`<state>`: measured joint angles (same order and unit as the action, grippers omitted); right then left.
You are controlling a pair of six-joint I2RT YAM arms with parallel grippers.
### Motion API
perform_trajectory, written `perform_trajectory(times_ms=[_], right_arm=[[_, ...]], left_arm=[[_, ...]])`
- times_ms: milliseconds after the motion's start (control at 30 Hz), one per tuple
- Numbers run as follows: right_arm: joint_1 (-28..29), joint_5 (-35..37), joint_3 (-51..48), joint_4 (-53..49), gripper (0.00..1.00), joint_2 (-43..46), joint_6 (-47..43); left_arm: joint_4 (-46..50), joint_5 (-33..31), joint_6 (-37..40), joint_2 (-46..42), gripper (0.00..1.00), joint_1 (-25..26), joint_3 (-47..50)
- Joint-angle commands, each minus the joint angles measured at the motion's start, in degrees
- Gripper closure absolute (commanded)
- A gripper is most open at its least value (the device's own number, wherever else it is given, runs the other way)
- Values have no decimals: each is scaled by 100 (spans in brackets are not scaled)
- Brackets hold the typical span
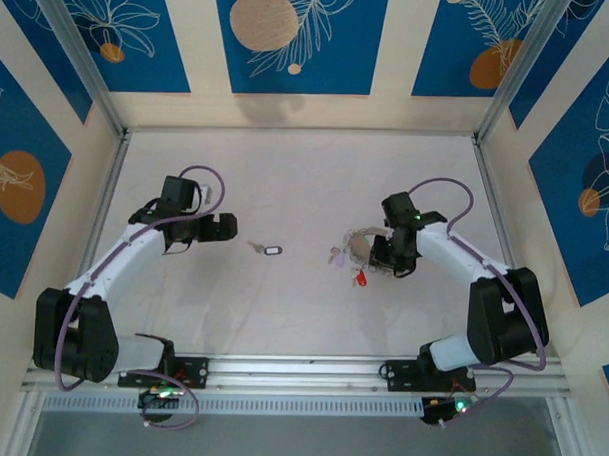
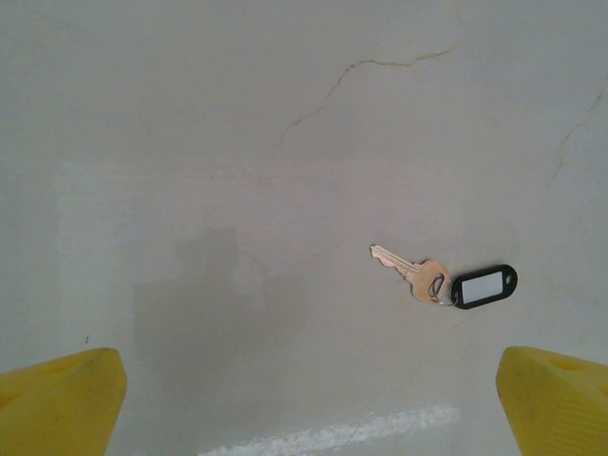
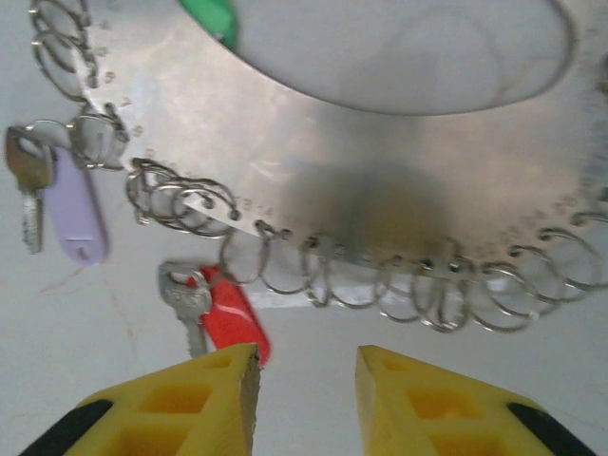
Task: Put the keys on the keyring
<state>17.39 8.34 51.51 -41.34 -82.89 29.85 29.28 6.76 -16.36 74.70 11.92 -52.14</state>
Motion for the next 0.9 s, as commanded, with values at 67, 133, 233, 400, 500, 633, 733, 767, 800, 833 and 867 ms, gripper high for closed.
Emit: perform_trajectory(times_ms=[67,133,233,400,500,633,733,767,800,833,867], right_arm=[[29,-142,41,177,65,-350,-60],[28,39,107,84,66,-482,-24],[70,397,180,-81,67,-667,-14],[183,1255,382,-570,72,-836,195],[186,1529,431,-708,75,-790,314],[152,1686,410,-731,76,-669,375],[88,1698,422,-759,75,-658,340],[81,1691,433,-778,76,-640,304],[89,1636,430,-771,75,-609,259],[102,1524,428,-734,75,-556,204],[99,1301,408,-663,75,-476,149]], left_arm=[[122,-79,77,-69,0,73,-174],[131,-88,81,-76,0,79,-174],[126,-93,81,-83,0,78,-174],[131,-88,89,-82,0,88,-174],[131,-96,90,-95,0,93,-174],[131,-105,94,-87,0,100,-174],[140,-105,103,-82,0,106,-174],[139,-105,105,-80,0,100,-174],[140,-113,104,-79,0,101,-174],[140,-114,99,-78,0,103,-174],[140,-114,98,-78,0,106,-174]])
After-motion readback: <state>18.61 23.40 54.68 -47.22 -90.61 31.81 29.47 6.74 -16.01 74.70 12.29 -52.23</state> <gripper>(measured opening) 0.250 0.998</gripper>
